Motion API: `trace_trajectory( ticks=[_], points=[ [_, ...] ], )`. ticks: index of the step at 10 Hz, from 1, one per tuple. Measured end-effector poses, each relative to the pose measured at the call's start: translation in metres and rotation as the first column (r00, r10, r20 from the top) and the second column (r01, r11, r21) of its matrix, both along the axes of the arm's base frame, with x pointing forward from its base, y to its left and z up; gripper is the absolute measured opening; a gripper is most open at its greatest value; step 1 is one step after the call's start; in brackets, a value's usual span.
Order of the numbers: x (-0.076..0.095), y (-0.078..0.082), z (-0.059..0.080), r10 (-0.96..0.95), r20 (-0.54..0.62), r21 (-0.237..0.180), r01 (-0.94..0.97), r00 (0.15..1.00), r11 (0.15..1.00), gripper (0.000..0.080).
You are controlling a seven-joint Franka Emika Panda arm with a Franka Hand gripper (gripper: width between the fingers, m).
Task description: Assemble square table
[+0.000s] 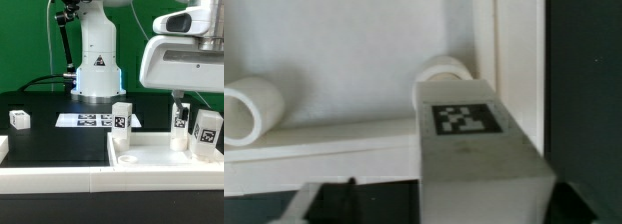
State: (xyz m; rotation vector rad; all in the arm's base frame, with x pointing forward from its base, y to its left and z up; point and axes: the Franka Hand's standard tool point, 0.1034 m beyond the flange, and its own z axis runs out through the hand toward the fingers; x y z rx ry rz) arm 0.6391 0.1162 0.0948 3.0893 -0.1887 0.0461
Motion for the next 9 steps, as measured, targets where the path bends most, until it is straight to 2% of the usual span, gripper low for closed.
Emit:
trace_trajectory(
  ticks=[1,2,3,5,9],
  points=[
    [0.0001,-0.0003,0.0000,0.000,0.000,0.000,0.000,1.000,1.000,0.0350],
    [0.0001,-0.0004,0.0001,-0.015,0.001,0.000,0.015,1.000,1.000,0.0350],
    [0.0003,-0.0005,0.0001,-0.033,0.002,0.001,0.033,0.999,0.999,0.0290],
    [0.0004,-0.0008,0.0001,-0.072,0.004,0.002,0.072,0.997,0.997,0.0290],
    [0.0000,-0.0007,-0.0002,-0.397,0.020,0.017,0.396,0.918,0.918,0.0290]
  ],
)
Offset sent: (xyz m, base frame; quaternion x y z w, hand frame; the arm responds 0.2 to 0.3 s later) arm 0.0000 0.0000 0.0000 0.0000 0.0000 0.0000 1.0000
